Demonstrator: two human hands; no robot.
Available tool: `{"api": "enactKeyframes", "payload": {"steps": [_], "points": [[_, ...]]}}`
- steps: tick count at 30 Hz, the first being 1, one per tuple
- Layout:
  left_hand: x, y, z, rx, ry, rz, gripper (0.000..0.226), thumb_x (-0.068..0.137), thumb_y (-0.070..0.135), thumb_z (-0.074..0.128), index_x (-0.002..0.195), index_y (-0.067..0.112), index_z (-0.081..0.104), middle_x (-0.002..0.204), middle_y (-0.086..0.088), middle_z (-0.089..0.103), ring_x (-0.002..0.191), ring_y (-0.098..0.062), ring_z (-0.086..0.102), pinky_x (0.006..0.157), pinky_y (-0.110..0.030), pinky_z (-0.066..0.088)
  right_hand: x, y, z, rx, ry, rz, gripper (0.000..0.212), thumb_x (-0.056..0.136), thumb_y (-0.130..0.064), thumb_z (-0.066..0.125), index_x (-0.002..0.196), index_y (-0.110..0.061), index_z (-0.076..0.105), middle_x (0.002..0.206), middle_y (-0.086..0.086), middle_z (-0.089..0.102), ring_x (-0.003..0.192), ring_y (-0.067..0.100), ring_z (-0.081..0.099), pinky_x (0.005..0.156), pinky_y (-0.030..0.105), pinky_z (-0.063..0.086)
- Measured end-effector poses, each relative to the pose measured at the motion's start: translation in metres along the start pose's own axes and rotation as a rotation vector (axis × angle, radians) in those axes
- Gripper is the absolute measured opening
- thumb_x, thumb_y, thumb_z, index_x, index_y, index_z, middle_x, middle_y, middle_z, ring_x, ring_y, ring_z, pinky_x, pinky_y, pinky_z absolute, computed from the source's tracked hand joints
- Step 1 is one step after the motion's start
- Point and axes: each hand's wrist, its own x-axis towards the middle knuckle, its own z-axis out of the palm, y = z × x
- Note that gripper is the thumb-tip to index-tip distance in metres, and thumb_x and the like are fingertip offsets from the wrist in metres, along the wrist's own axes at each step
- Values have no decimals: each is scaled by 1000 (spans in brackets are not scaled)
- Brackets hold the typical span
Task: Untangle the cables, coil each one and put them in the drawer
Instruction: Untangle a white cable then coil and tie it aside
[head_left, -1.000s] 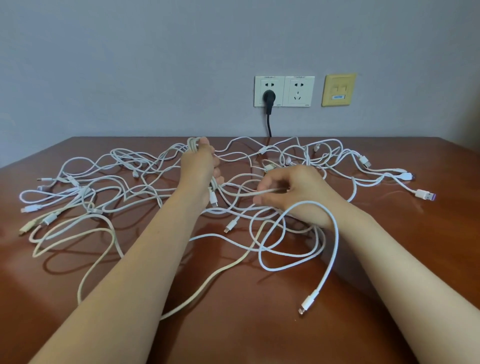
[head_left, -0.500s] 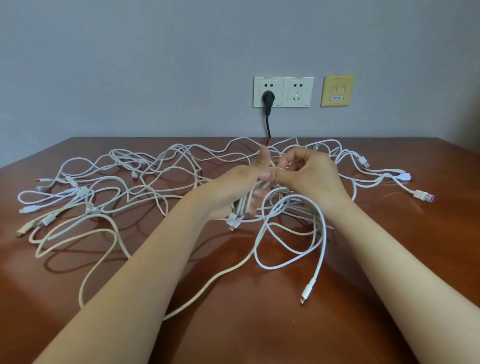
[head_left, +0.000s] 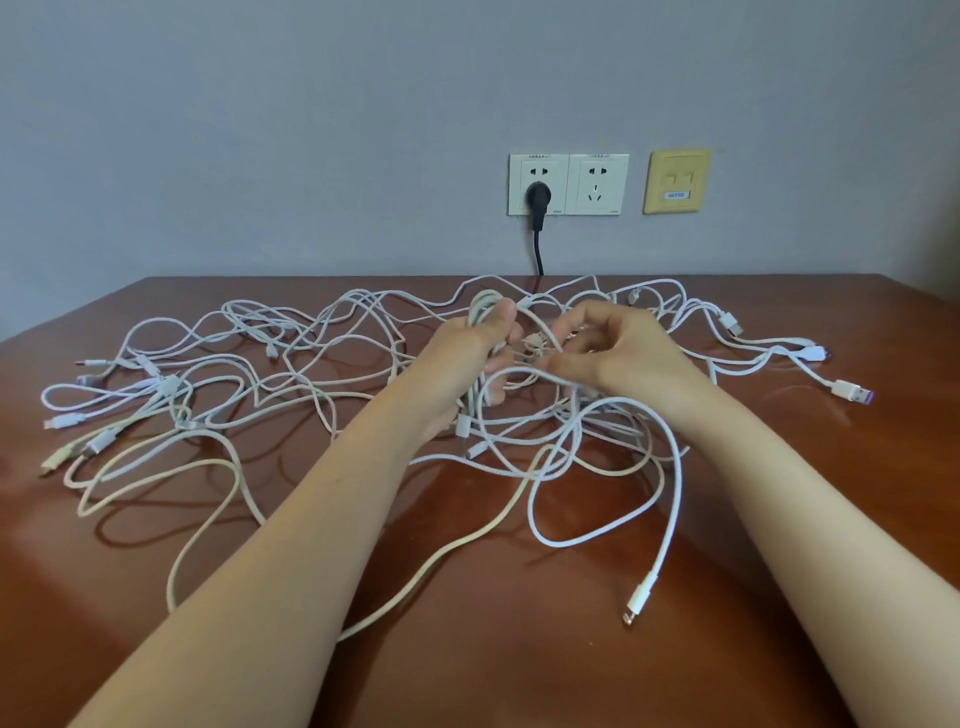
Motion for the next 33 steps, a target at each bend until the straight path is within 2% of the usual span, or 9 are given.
{"api": "enactKeyframes", "payload": {"steps": [6,11,15,21,23,25,29,31,33], "points": [[5,-1,-4,147,204,53,38,99,35,40,68,14,47,34,10,35,32,-6,35,54,-26,34,0,-3,3,-70,-127,4,38,72,6,68,97,-22,57,79,2,60,60,11,53,62,21,46],[3,1,-1,311,272,61,36,98,37,41,70,16,48,56,3,43,54,-12,39,47,-14,36,0,-3,-2,-86,75,-119,30,79,0,58,89,-28,58,81,-5,54,63,7,48,67,22,40],[2,2,-2,410,293,43,36,97,41,42,81,10,51,57,-4,42,52,-20,39,63,-29,37,1,-3,2,-118,158,-146,27,81,0,53,86,-26,59,76,-11,52,58,7,49,63,21,42],[1,1,-11,522,221,75,43,97,38,44,61,15,35,55,-4,34,50,-20,30,58,-31,27,4,-4,-4,12,312,-141,35,82,6,38,69,-24,53,66,1,44,41,-1,40,43,13,32],[-2,2,-9,549,163,82,44,95,39,47,60,16,33,53,-2,30,50,-20,26,57,-31,25,4,-1,-6,-70,281,-112,32,83,2,43,67,-25,51,63,-1,44,45,1,43,49,17,36],[-4,3,-3,624,133,82,47,93,44,50,59,15,33,53,-2,31,52,-19,28,59,-29,28,4,2,-4,-321,281,-152,33,76,2,52,69,-30,51,72,-7,48,66,12,50,66,25,39],[-7,2,1,660,71,77,52,87,48,56,54,18,29,53,0,27,51,-15,24,49,-24,22,-2,-6,4,-318,164,-332,52,66,16,55,101,-23,56,99,0,55,91,13,54,82,16,42],[-7,1,2,558,45,78,44,85,48,56,57,16,45,55,-1,42,55,-15,37,55,-25,33,-6,-12,10,-187,20,-329,58,69,15,57,109,-26,50,106,4,54,94,10,57,84,15,47],[-10,3,6,396,-19,71,52,75,59,56,82,8,66,76,-12,66,72,-19,58,78,-34,51,-8,-13,15,-149,-68,-315,55,71,10,62,111,-24,47,105,4,55,82,-2,56,71,10,47]]}}
